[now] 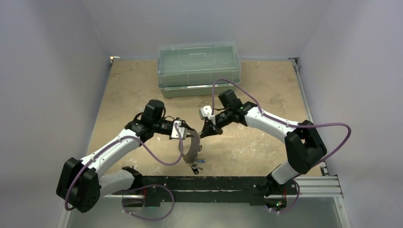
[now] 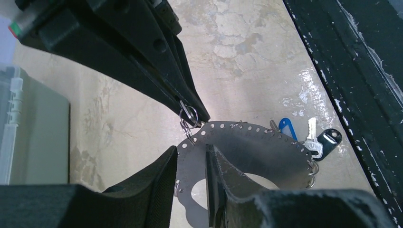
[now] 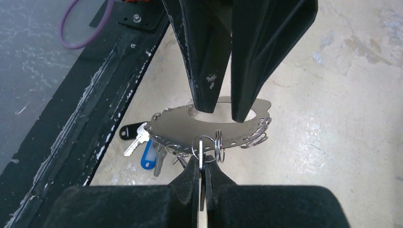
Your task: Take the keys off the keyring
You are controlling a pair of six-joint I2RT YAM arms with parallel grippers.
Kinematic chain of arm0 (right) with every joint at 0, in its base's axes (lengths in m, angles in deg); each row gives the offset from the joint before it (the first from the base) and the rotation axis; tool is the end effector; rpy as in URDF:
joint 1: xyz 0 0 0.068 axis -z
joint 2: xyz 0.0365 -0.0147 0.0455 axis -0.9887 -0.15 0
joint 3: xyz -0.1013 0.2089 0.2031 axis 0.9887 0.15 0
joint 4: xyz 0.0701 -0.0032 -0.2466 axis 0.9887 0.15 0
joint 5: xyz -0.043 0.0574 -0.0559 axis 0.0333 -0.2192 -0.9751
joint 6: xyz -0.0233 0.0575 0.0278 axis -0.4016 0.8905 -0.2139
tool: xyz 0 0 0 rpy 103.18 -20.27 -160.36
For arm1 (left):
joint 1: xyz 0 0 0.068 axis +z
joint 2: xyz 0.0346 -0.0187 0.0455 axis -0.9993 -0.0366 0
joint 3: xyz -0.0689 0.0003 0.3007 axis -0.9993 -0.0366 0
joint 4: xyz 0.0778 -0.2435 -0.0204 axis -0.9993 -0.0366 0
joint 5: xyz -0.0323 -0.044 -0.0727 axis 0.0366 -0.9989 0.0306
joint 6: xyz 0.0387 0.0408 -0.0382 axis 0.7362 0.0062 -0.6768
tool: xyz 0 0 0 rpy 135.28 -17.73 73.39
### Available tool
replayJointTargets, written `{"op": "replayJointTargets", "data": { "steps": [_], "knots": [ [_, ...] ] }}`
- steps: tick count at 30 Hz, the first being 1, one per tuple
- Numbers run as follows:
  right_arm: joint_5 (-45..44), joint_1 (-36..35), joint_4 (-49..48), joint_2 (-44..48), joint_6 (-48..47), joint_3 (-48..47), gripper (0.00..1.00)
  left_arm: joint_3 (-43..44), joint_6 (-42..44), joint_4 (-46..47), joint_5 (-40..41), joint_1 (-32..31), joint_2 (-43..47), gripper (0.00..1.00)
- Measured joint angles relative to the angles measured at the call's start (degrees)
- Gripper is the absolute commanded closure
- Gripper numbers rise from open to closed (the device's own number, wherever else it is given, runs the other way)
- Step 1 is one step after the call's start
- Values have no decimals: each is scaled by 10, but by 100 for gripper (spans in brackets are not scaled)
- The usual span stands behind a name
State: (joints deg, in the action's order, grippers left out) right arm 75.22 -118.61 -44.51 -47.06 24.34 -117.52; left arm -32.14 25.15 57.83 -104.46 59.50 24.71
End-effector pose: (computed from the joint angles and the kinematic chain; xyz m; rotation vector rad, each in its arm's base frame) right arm 0.2236 0.2293 0.2645 -1.7710 1.2895 1.1626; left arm 0.1673 -0.1426 0.2699 1.6440 1.1473 -0.8378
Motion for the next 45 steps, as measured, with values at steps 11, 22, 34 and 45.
{"op": "replayJointTargets", "data": {
  "steps": [11, 22, 34, 45],
  "knots": [
    [-5, 0, 32, -1, -34, -14, 100, 0, 7, 8, 4, -33, 5, 78],
    [-5, 0, 48, -1, -49, -14, 100, -15, -39, 48, 20, -27, 11, 72],
    [-6, 0, 50, -1, -46, -14, 100, -17, -44, 51, 37, -68, -17, 81],
    [-7, 0, 56, -1, -44, -14, 100, -46, -96, 111, 62, -80, -10, 81]
  ]
}}
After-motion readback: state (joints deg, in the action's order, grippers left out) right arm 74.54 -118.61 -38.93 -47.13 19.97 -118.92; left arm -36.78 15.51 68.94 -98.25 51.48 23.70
